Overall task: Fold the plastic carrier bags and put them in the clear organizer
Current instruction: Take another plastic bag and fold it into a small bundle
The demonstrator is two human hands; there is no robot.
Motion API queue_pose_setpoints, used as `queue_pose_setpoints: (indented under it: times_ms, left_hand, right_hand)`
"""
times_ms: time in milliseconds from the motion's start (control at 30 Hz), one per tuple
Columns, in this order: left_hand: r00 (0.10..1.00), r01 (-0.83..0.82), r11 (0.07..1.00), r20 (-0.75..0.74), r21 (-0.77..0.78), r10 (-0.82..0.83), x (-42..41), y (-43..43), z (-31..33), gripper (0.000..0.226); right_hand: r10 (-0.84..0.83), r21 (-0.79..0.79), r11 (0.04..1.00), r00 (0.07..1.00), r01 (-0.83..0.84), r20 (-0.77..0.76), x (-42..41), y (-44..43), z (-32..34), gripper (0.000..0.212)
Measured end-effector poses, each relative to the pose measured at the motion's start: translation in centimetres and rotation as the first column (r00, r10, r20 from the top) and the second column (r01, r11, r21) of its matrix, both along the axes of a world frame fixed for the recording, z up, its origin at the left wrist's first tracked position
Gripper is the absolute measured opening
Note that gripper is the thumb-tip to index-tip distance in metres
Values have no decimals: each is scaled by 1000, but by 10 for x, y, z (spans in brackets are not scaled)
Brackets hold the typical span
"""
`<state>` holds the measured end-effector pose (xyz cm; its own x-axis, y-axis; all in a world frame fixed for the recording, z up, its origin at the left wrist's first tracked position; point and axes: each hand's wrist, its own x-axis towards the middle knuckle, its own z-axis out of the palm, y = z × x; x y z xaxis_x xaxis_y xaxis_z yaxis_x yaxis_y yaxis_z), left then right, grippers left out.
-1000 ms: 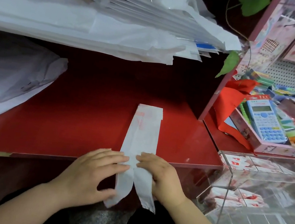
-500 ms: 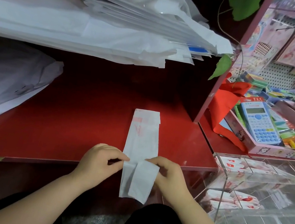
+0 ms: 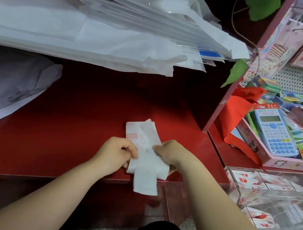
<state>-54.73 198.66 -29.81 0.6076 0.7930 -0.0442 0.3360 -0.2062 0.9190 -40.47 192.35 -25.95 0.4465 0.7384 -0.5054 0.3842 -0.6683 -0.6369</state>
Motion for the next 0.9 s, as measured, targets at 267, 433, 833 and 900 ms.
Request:
queue_pose_setpoints:
  times_ms: [267, 433, 833, 900]
  left_hand:
    - [966, 255, 965, -25, -56, -256, -10, -5, 17, 26]
    - [969, 248, 969, -11, -9, -248, -4, -13, 15, 21]
    - [974, -176, 954, -100, 242, 205, -8, -11, -5, 33]
    - [982, -102, 961, -126, 257, 138, -9, -10, -3, 34]
  right_hand:
    - [123, -109, 989, 972, -102, 200, 2, 10, 3, 35]
    - [126, -98, 989, 973, -109, 193, 4, 9, -1, 35]
    - [37, 165, 986, 915, 33, -402, 20, -15, -8, 29]
    - [65, 186, 983, 922, 8, -382, 18, -17, -9, 8]
